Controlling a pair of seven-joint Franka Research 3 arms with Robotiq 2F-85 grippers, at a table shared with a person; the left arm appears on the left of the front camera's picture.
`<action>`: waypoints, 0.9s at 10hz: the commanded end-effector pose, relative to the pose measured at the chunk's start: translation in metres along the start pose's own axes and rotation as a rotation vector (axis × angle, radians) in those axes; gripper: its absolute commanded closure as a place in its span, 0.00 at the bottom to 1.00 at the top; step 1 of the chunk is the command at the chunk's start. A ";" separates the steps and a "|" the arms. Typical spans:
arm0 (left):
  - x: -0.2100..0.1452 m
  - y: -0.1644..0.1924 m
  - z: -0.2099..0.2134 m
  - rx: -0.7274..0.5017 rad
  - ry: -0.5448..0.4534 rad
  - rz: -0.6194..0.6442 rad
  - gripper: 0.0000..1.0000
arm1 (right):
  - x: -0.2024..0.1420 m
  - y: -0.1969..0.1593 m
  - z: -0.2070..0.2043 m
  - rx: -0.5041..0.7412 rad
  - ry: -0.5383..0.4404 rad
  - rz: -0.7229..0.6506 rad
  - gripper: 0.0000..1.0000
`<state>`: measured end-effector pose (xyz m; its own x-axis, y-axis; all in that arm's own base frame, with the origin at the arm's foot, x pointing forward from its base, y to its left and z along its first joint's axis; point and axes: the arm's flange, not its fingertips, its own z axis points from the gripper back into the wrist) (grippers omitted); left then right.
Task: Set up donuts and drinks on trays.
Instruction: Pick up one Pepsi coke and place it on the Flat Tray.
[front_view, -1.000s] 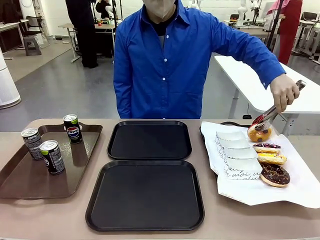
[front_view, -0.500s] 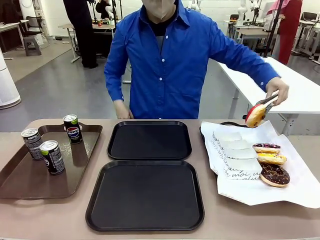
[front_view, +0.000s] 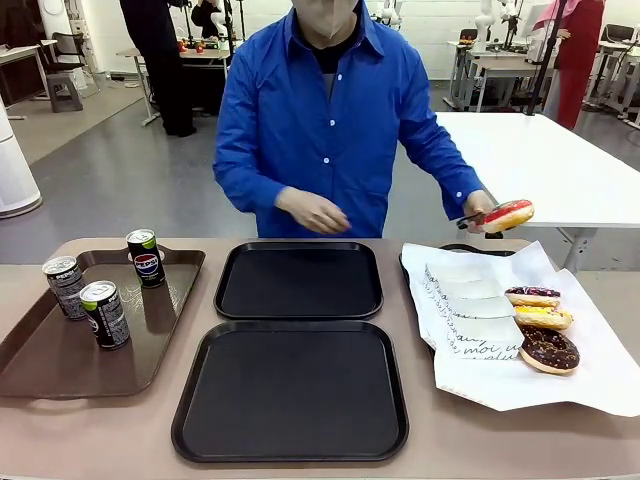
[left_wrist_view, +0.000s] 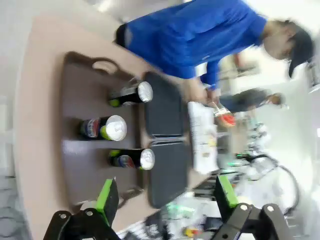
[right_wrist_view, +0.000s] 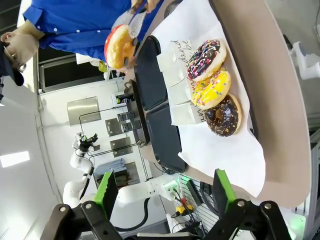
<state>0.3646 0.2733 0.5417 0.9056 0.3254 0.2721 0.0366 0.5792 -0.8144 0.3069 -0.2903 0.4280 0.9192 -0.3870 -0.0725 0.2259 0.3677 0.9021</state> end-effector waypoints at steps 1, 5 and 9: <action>0.011 -0.076 -0.029 0.306 0.134 -0.071 0.00 | -0.002 -0.001 0.000 0.014 0.000 0.006 0.00; -0.018 -0.166 -0.158 0.694 0.364 -0.233 0.00 | -0.002 -0.001 0.000 0.014 0.000 0.006 0.00; -0.064 -0.155 -0.280 0.837 0.385 -0.300 0.00 | -0.002 -0.001 0.000 0.014 0.000 0.006 0.00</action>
<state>0.4202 -0.0538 0.5237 0.9899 -0.1251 0.0669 0.1332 0.9817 -0.1362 0.3066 -0.2901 0.4278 0.9189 -0.3875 -0.0738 0.2272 0.3670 0.9020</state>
